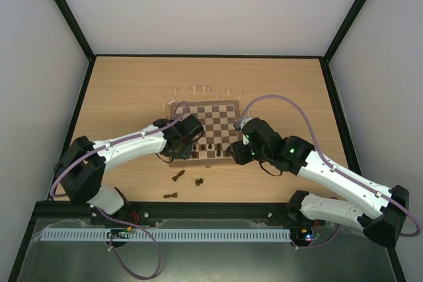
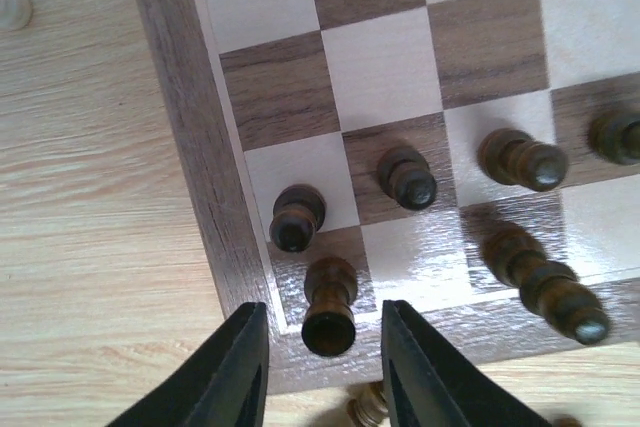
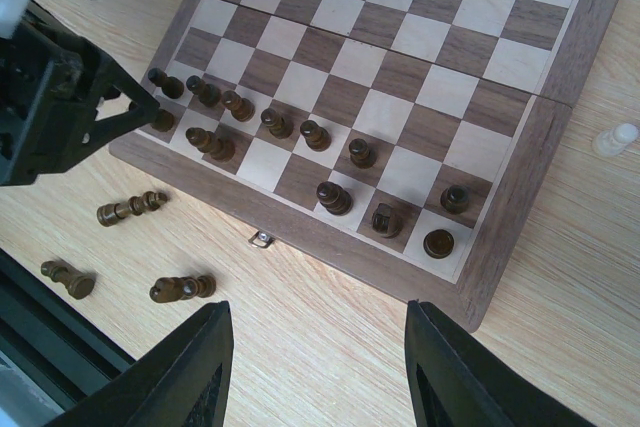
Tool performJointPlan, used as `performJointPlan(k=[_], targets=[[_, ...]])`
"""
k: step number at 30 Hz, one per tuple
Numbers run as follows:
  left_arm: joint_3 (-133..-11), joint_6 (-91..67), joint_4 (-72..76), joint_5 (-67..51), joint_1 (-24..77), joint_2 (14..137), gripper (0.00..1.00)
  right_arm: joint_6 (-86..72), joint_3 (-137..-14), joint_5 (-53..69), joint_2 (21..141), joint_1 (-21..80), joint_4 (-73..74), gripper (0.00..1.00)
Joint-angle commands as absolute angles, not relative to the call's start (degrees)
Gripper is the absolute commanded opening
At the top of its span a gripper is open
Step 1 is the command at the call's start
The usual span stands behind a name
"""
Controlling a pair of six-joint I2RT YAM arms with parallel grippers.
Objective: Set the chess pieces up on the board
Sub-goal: Place the chess piece on the chessboard, then pick up the chess piece at the center of the board.
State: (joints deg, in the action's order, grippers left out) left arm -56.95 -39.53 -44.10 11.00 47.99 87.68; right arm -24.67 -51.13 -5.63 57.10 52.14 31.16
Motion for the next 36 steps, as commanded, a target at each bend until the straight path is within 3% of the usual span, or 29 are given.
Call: performJointPlan(k=[1,14,25,36], targets=[[-60.32,-40.41,-48.72,12.12,49.12,83.44,0.37,-24.44,-50.47,-5.65,57.34,52.01,31.64,0.48],[-58.46,-50.45,-49.64,6.85,60.49,78.74,0.5,-24.52,-50.52,-5.46,57.27,51.95,31.64,0.48],[-55.78,-59.78,-43.52,4.86,68.77,83.13,0.5,-24.21,-50.41,-4.12,56.01,51.94,31.41,0.48],[-53.74,-63.19,-40.68,4.41,70.75,88.02,0.5,-24.09,-50.19,-3.17,55.12,52.04,31.1,0.48]])
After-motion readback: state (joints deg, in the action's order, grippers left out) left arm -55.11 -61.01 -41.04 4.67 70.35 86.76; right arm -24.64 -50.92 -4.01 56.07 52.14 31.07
